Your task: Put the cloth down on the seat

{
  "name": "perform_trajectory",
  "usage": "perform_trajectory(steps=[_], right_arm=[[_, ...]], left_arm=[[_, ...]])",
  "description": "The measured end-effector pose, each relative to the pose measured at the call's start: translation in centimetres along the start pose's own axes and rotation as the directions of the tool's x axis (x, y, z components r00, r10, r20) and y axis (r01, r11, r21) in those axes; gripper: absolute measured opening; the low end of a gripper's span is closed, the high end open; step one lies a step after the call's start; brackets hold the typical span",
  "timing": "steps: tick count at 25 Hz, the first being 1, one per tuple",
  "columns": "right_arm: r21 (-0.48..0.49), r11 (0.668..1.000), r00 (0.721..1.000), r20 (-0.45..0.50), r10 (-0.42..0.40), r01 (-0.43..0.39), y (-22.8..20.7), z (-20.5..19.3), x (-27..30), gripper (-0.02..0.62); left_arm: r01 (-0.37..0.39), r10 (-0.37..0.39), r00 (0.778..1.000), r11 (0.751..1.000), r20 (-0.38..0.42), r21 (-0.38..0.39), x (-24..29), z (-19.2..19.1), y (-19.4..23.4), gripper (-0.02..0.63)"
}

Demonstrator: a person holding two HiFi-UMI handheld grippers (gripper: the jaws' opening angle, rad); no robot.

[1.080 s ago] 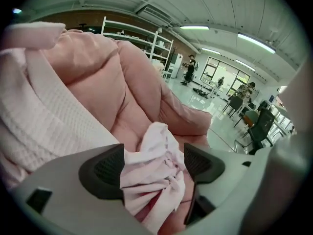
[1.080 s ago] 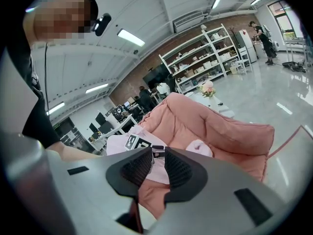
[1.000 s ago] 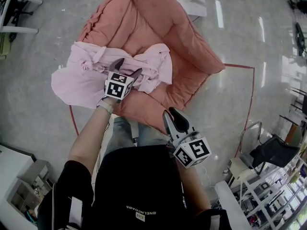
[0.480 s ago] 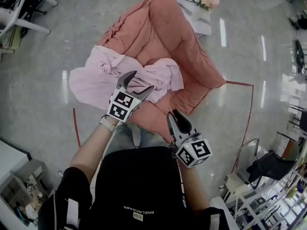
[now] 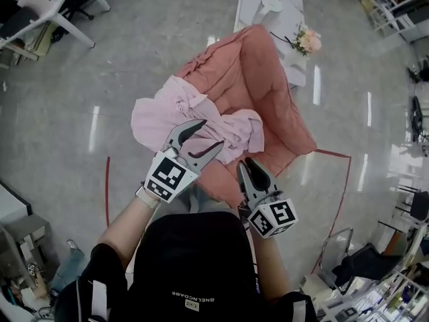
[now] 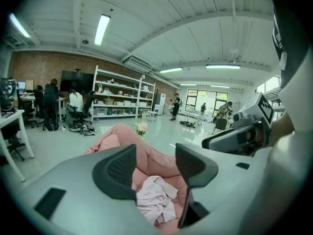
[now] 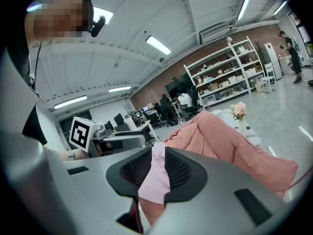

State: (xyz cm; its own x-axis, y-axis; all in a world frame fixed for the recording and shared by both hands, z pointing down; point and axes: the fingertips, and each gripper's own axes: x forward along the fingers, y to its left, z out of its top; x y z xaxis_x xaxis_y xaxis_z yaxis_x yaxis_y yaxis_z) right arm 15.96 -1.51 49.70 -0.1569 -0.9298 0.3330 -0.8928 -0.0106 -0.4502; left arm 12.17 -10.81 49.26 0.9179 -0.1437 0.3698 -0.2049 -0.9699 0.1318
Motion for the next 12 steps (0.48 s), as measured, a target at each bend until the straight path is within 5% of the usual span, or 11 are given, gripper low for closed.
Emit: perform_trajectory(steps=[4, 12], right_arm=[[-0.053, 0.998, 0.999, 0.018, 0.047, -0.046, 3.7, 1.2, 1.6, 0.101], [-0.144, 0.976, 0.982, 0.06, 0.176, -0.166, 11.8, 3.4, 5.9, 0.101]], left_arm=[[-0.047, 0.047, 0.996, 0.999, 0.072, 0.008, -5.3, 2.1, 1.1, 0.146], [-0.162, 0.164, 0.974, 0.986, 0.157, -0.027, -15.6, 3.0, 4.9, 0.026]])
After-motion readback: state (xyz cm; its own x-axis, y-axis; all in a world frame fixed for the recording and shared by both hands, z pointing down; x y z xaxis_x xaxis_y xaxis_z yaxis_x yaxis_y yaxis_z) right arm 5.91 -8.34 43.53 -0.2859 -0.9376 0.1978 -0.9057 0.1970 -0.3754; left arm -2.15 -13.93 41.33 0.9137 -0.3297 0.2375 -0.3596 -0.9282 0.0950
